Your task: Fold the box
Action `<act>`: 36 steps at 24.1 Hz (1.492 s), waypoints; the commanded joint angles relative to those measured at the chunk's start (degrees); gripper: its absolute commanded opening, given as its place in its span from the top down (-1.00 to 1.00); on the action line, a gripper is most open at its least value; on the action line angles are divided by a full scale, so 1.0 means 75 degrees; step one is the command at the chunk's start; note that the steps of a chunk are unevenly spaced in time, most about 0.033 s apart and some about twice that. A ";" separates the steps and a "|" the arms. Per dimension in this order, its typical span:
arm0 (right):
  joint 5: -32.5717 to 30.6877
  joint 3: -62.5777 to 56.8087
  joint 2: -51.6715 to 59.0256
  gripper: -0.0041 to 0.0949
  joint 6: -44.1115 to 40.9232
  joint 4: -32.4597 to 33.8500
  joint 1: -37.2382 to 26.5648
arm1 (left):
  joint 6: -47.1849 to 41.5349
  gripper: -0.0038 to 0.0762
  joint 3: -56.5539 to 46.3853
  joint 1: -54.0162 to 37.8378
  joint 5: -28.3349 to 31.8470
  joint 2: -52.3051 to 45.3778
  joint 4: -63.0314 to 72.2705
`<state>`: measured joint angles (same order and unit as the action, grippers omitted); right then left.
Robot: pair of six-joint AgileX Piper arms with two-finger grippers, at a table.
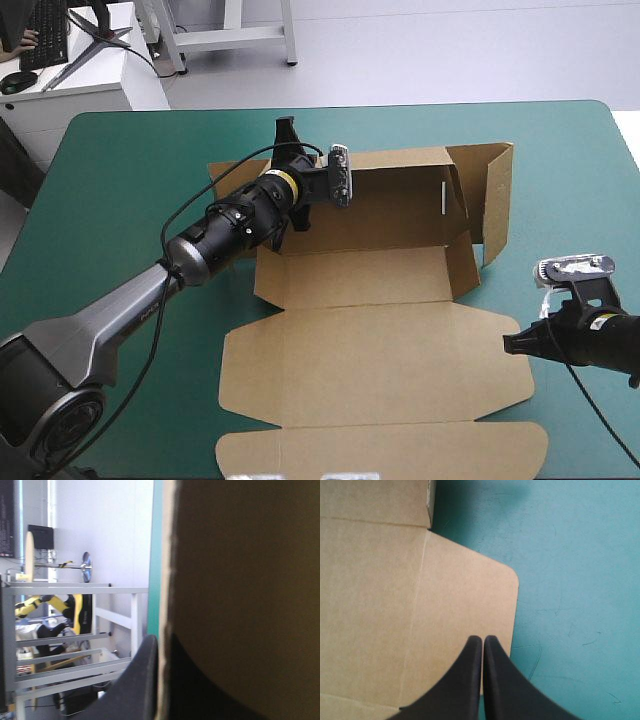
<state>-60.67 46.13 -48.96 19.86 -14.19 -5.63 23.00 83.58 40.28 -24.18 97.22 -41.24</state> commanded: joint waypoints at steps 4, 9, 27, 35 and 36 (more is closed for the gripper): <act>0.0237 0.0174 0.0018 0.93 0.0072 -0.0096 -0.0039 | -0.2637 0.93 0.0311 0.0473 0.0104 -0.0358 -0.2941; 0.0237 0.0174 0.0018 0.93 0.0072 -0.0096 -0.0039 | -0.2822 0.93 0.0298 0.0710 -0.0093 -0.0241 -0.3411; 0.0032 0.1868 0.0018 0.68 -0.0105 -0.0080 -0.0039 | -0.5268 0.93 -0.0150 0.1404 -0.1092 0.0537 -0.6103; -0.0016 0.3167 -0.0338 -0.09 -0.1093 -0.0033 -0.0039 | -0.6158 0.93 -0.0759 0.1506 -0.1562 0.0537 -0.6752; -0.0016 0.3484 -0.0557 -0.09 -0.1093 -0.0063 -0.0039 | -0.6253 0.93 -0.0759 0.1590 -0.1578 0.0537 -0.6832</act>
<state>-63.52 67.48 -51.03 12.13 -14.12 -5.68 -21.82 77.11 51.37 -33.97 103.95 -92.47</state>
